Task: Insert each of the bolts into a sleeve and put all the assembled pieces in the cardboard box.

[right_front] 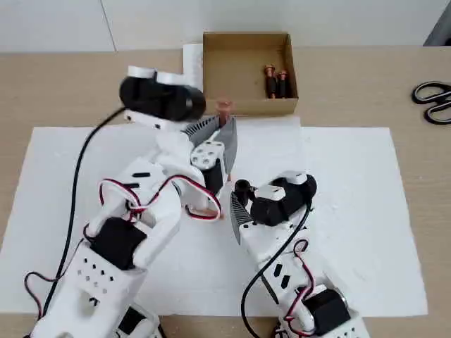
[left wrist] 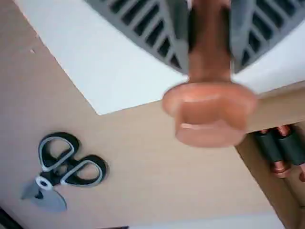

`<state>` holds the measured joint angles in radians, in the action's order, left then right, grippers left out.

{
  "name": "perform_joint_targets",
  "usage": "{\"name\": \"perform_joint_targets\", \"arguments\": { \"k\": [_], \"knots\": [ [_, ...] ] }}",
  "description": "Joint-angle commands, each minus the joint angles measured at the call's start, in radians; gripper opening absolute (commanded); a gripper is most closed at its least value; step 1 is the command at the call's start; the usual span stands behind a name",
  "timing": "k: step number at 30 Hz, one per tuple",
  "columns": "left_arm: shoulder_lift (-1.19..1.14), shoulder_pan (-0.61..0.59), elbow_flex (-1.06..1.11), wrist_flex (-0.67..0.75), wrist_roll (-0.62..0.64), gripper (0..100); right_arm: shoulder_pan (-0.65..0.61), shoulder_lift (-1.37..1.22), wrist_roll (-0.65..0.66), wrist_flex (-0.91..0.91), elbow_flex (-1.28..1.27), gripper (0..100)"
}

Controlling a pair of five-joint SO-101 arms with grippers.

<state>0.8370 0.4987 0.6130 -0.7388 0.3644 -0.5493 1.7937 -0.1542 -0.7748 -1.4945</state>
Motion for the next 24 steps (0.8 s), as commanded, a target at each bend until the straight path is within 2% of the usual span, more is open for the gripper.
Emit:
{"name": "perform_joint_targets", "arguments": {
  "k": [1, 7, 21, 24],
  "knots": [
    [0.086, 0.017, 0.084, 0.098, -0.071, 1, -0.004, 0.001, -0.011, 0.007, 0.002, 0.4],
    [0.204, 0.017, 0.28, 0.213, -0.074, 1, -0.019, 0.001, -0.012, 0.007, 0.0, 0.4],
    [0.361, 0.015, 0.466, 0.273, -0.071, 1, -0.053, 0.001, -0.078, 0.007, 0.0, 0.4],
    [0.37, 0.012, 0.532, 0.367, -0.071, 1, -0.053, 0.001, -0.081, 0.007, 0.0, 0.4]
  ]
}}
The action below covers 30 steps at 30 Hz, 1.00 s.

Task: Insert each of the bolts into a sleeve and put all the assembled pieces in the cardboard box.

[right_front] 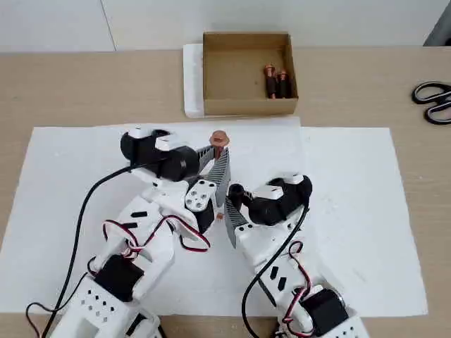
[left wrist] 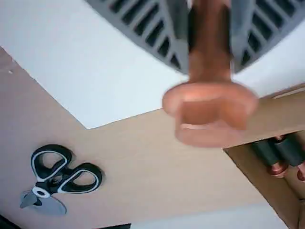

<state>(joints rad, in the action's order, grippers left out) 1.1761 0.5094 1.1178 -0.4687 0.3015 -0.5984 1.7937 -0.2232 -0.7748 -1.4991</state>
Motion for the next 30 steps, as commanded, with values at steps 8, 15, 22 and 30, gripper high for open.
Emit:
{"name": "perform_joint_targets", "arguments": {
  "k": [8, 15, 22, 30],
  "knots": [
    [0.04, 0.014, 0.102, 0.23, -0.006, 1, -0.007, 0.001, -0.014, 0.007, 0.003, 0.4],
    [0.077, 0.038, 0.107, 0.239, 0.015, 1, -0.008, 0.001, -0.015, 0.007, 0.003, 0.4],
    [0.069, 0.04, 0.122, 0.236, 0.04, 1, -0.008, 0.001, -0.095, 0.047, -0.023, 0.4],
    [0.068, 0.06, 0.145, 0.233, 0.04, 1, -0.028, -0.001, -0.092, 0.071, -0.035, 0.4]
  ]
}}
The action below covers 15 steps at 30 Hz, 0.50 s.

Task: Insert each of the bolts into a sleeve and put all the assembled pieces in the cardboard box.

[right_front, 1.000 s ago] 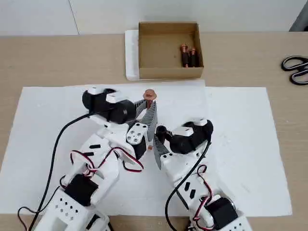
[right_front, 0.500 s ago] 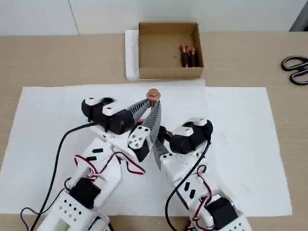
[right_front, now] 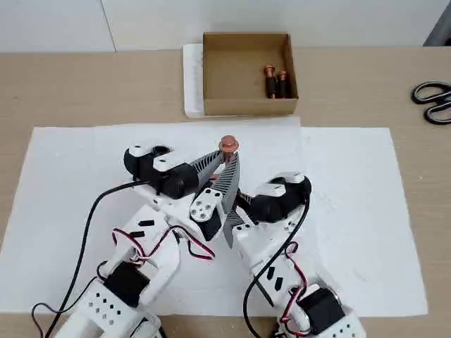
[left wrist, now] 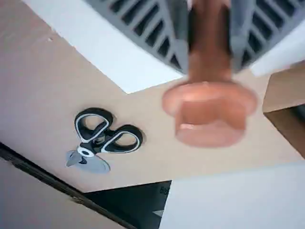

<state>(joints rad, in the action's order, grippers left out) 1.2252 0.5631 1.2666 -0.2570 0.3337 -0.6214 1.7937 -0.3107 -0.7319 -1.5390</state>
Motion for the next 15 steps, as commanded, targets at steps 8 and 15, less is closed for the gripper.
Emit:
{"name": "perform_joint_targets", "arguments": {
  "k": [8, 15],
  "knots": [
    [0.018, 0.006, -0.004, -0.026, 0.006, 1, -0.018, -0.015, 0.069, 0.042, -0.006, 0.4],
    [0.018, 0.006, -0.004, -0.026, 0.006, 1, -0.033, -0.041, 0.074, 0.044, 0.0, 0.4]
  ]
}}
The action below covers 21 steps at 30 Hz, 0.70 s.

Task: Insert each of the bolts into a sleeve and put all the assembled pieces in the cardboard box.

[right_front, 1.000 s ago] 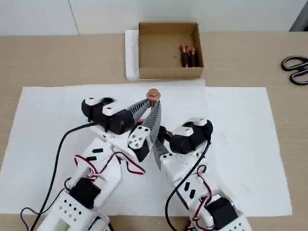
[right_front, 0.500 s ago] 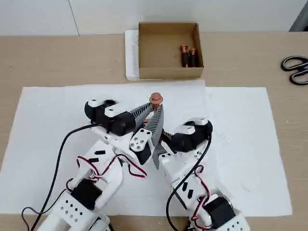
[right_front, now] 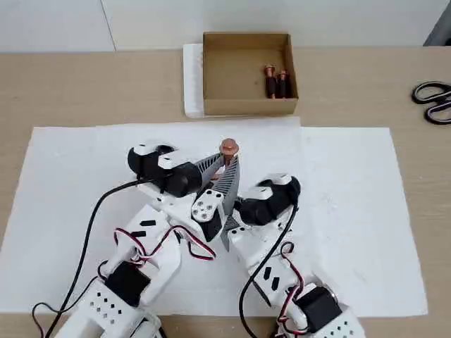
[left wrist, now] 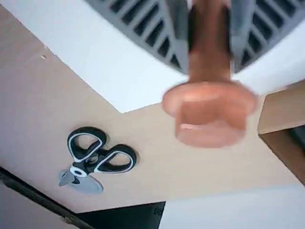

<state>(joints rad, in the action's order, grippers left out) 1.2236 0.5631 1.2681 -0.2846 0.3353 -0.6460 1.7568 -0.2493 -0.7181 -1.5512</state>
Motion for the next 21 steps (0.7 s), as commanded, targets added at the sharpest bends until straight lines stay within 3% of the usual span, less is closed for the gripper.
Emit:
{"name": "perform_joint_targets", "arguments": {
  "k": [1, 21],
  "knots": [
    [0.02, 0.006, -0.005, -0.002, 0.005, 1, -0.008, -0.004, 0.012, 0.038, 0.011, 0.4],
    [0.02, 0.005, -0.002, -0.055, -0.038, 1, -0.007, 0.001, 0.012, 0.045, 0.009, 0.4]
  ]
}}
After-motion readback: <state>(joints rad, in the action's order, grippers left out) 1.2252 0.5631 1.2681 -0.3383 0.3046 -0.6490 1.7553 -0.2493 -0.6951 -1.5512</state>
